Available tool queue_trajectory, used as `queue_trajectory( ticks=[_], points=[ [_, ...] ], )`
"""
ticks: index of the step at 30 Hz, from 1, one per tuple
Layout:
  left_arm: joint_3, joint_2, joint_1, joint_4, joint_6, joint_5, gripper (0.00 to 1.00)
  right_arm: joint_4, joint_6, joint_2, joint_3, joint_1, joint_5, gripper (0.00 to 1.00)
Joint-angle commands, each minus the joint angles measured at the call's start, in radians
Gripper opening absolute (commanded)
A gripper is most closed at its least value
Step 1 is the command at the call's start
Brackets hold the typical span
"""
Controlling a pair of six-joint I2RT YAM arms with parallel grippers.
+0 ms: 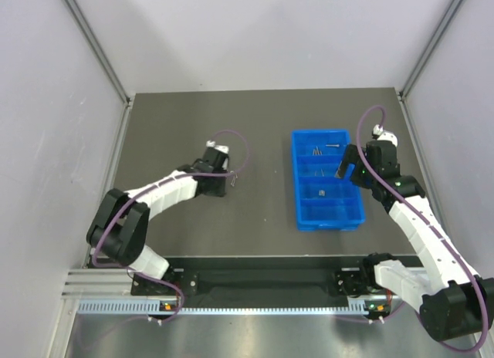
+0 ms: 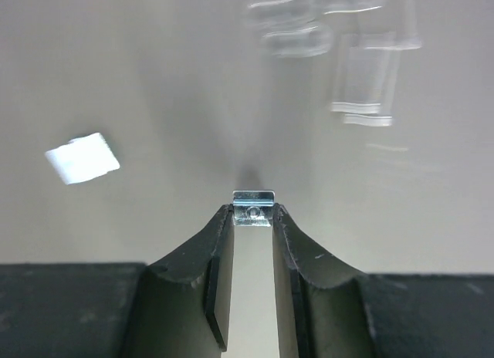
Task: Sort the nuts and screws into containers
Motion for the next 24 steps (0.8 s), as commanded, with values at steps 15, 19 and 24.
queue_trajectory(
  ticks=[15, 19, 24],
  points=[
    [0.594, 0.343, -0.614, 0.385, -0.177, -0.015, 0.17, -0.007, 0.029, -0.122, -0.032, 0.012, 0.09, 1.0],
    [0.686, 0.444, -0.623, 0.387, -0.169, -0.018, 0.17, -0.04, 0.029, -0.14, -0.012, 0.013, 0.144, 1.0],
    [0.716, 0.478, -0.623, 0.399, -0.163, -0.047, 0.19, -0.057, 0.04, -0.146, 0.002, 0.018, 0.181, 1.0]
  ],
)
